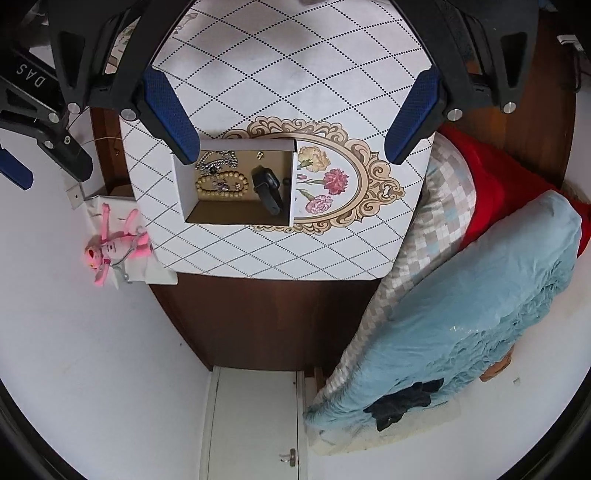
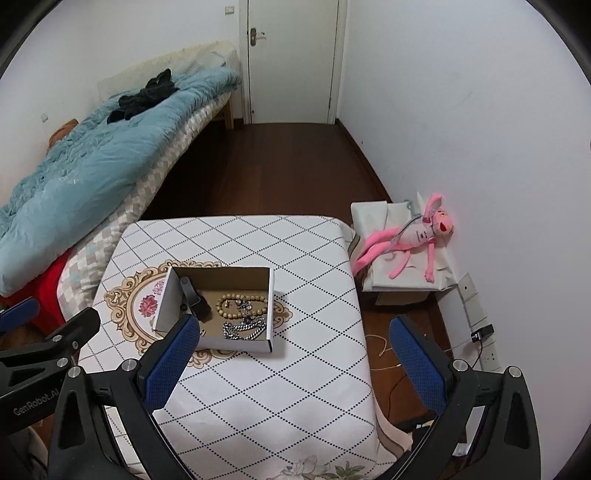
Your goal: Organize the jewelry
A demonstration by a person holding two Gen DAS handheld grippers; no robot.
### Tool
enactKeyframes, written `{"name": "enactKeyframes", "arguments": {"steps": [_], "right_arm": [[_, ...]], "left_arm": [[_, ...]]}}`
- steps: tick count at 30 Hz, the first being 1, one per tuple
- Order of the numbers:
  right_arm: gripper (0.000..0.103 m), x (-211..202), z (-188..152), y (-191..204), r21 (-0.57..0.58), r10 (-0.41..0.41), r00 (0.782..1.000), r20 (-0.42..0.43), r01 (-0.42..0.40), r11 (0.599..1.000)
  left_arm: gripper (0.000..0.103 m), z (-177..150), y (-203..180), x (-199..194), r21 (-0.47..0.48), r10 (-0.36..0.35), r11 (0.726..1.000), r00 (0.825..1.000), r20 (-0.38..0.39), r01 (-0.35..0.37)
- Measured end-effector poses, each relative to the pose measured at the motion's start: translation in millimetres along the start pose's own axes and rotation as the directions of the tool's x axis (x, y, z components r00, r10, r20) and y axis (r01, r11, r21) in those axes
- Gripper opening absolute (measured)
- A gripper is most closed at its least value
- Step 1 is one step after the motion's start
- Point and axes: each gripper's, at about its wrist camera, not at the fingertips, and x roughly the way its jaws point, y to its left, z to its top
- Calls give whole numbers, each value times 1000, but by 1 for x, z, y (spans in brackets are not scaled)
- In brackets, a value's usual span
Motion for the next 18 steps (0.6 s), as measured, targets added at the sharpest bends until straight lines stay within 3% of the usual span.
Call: {"name": "enactKeyframes", "arguments": {"steps": [18], "right_arm": [[103, 34, 0, 1, -21, -11, 996, -87, 9, 1000]], "left_arm": [[102, -2, 2, 17, -4, 12, 1000, 999, -48, -12]]}}
